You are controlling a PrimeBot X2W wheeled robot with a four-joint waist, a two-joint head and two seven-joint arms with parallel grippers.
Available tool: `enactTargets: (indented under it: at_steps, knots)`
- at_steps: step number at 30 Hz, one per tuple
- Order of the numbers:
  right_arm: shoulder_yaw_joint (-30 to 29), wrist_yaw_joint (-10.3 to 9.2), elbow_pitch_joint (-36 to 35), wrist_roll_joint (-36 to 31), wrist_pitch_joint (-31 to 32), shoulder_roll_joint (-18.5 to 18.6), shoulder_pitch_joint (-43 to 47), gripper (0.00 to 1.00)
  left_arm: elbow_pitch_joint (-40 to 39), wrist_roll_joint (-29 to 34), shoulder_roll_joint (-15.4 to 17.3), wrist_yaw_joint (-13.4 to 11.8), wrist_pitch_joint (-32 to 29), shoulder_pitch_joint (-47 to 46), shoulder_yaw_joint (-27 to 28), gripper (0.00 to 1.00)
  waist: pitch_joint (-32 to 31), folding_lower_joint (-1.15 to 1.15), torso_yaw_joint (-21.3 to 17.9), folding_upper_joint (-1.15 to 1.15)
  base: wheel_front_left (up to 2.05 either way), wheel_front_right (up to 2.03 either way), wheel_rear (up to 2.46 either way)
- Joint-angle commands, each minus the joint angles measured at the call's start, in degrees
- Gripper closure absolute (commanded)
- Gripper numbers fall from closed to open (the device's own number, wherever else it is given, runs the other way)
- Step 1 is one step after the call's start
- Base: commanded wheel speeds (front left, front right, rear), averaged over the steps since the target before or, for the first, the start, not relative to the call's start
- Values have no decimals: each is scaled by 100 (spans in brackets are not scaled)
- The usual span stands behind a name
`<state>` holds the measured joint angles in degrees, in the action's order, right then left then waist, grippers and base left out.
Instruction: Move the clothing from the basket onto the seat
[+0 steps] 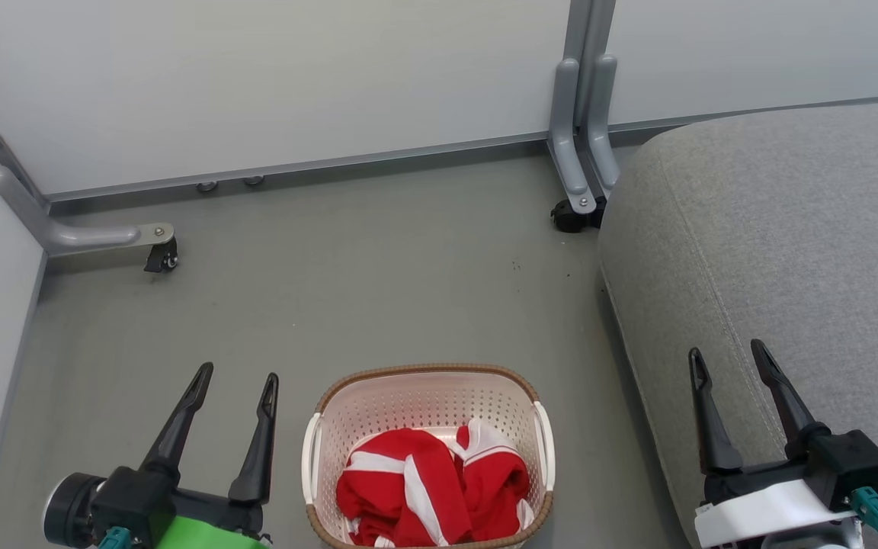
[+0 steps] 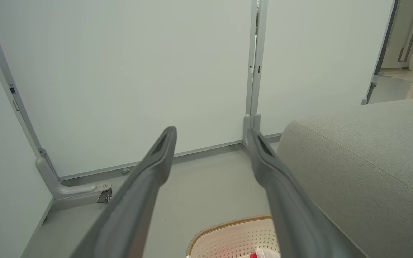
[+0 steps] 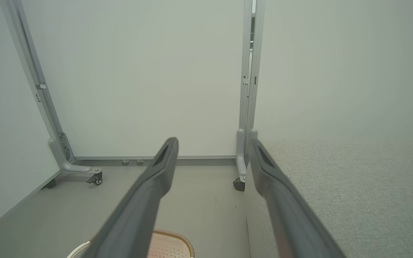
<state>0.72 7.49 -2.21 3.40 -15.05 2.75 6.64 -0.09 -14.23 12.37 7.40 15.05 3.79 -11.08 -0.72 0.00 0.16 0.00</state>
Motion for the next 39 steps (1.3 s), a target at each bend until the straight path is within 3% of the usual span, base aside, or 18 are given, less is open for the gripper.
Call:
enactTargets:
  at_steps: [1,15,24,30,39]
  knots:
    - [-10,0,-28,-14,-20,24,53,0,-8,-14,50,17,15,46,5,0,10,0,8,0,0,0,0]
    - [-153,0,-51,106,-19,20,42,0,170,-116,108,17,8,36,-131,0,131,0,-37,0,0,0,0]
    - [-286,0,-231,9,-19,21,-267,0,721,-449,419,17,8,-629,-816,0,901,0,-67,0,0,0,0]
    - [-527,0,-439,-72,-19,19,-581,0,1064,-850,781,17,8,-1465,-1667,0,1715,0,-36,0,0,0,0]
    - [-732,0,-710,-49,-19,19,-1110,0,1881,-1346,1433,16,7,-2993,-3385,0,2935,0,-113,0,0,0,0]
